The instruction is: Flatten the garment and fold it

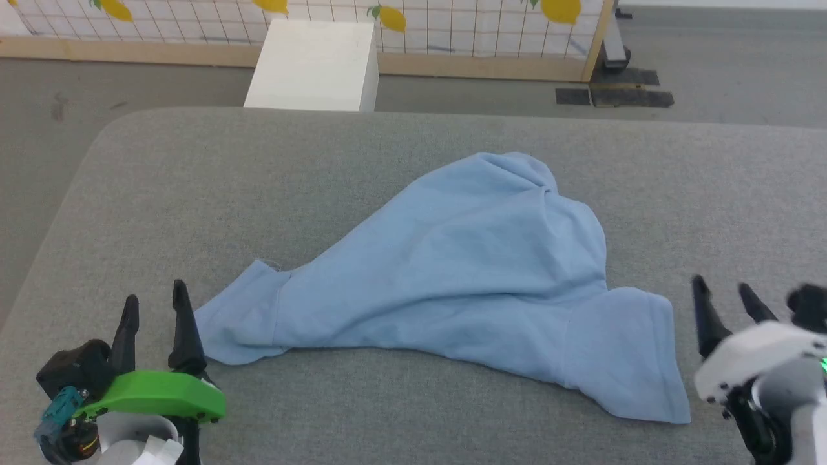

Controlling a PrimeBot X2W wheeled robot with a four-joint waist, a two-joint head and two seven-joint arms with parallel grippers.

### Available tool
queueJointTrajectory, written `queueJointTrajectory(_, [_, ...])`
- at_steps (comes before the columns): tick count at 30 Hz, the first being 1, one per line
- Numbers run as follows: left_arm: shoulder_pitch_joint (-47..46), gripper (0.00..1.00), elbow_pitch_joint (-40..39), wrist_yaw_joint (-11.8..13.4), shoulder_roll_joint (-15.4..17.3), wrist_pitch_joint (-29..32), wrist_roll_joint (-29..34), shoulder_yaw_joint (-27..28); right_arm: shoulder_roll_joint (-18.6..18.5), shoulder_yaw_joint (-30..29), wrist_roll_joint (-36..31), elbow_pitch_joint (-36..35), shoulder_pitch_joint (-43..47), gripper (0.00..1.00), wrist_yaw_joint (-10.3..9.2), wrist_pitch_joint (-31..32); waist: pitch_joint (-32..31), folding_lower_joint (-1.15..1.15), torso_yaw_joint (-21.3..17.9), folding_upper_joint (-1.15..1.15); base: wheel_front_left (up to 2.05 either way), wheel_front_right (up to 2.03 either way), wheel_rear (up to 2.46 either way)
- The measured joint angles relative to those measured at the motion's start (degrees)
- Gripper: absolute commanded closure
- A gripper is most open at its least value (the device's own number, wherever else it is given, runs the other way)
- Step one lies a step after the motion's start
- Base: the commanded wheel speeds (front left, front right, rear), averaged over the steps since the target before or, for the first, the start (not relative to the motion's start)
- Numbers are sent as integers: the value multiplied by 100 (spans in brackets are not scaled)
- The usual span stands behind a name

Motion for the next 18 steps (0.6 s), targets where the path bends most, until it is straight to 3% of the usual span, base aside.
queueJointTrajectory(6, [-65,0,-168,-193,-350,-7,409,256,-448,832,-155,-110,-845,0,0,1378,256,0,64,0,0,0,0])
queueJointTrajectory(13, [-373,0,-255,-476,-623,-23,765,383,-1071,1816,-234,323,-1917,0,0,3139,633,0,228,0,0,0,0])
queueJointTrajectory(18, [-586,0,-265,-616,-803,-23,955,442,-1310,2496,-201,665,-2460,0,0,3702,932,0,367,0,0,0,0])
